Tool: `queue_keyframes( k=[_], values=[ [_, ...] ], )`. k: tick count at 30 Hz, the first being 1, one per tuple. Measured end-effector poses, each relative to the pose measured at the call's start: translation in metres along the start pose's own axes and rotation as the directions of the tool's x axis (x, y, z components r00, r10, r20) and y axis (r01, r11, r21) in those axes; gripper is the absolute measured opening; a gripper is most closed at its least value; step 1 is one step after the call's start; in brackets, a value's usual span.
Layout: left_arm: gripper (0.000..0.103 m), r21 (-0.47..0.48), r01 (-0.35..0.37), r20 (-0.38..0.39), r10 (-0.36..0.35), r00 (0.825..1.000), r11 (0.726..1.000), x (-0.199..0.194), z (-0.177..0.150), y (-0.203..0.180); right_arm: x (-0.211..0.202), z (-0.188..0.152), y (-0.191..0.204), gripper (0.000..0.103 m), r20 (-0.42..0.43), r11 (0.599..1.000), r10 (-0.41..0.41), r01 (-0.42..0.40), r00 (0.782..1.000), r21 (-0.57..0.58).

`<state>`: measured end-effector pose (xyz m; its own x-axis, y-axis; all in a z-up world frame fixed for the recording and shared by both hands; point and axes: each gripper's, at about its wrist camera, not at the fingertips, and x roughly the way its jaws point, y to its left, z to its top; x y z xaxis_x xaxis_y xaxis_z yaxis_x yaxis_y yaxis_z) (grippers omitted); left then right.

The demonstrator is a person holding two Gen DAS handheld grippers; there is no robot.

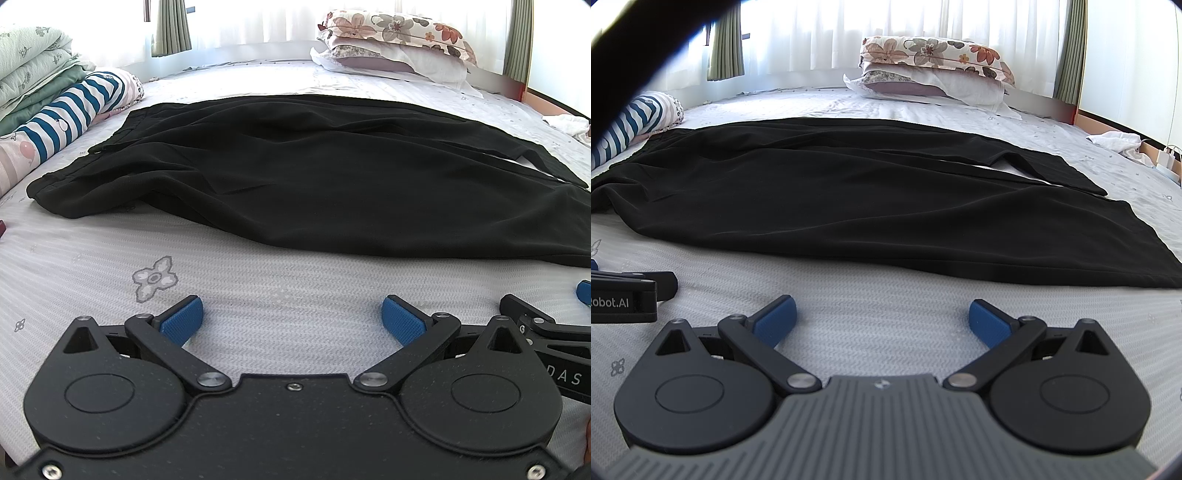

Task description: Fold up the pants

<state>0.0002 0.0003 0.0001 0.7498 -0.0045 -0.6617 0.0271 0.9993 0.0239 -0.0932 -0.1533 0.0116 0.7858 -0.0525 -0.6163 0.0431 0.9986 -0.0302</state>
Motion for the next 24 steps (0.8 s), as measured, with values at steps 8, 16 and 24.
queue_keyframes(
  k=[8,16,24],
  values=[
    [0.103,0.000,0.000,0.001,0.000,1.000,1.000,-0.0001,0.0000,0.0000,-0.0007,-0.0001,-0.0003,0.103,0.001,1.000,-0.002,0.002,1.000,0.001],
    [0.103,0.000,0.000,0.002,0.000,1.000,1.000,-0.0001,-0.0001,0.0000,-0.0007,-0.0003,-0.0001,0.103,0.002,1.000,-0.005,0.005,1.000,0.002],
    [0.103,0.000,0.000,0.002,0.000,1.000,1.000,-0.0001,-0.0001,0.0000,-0.0008,-0.0002,-0.0001,0.103,0.003,1.000,-0.007,0.007,1.000,0.002]
  ],
)
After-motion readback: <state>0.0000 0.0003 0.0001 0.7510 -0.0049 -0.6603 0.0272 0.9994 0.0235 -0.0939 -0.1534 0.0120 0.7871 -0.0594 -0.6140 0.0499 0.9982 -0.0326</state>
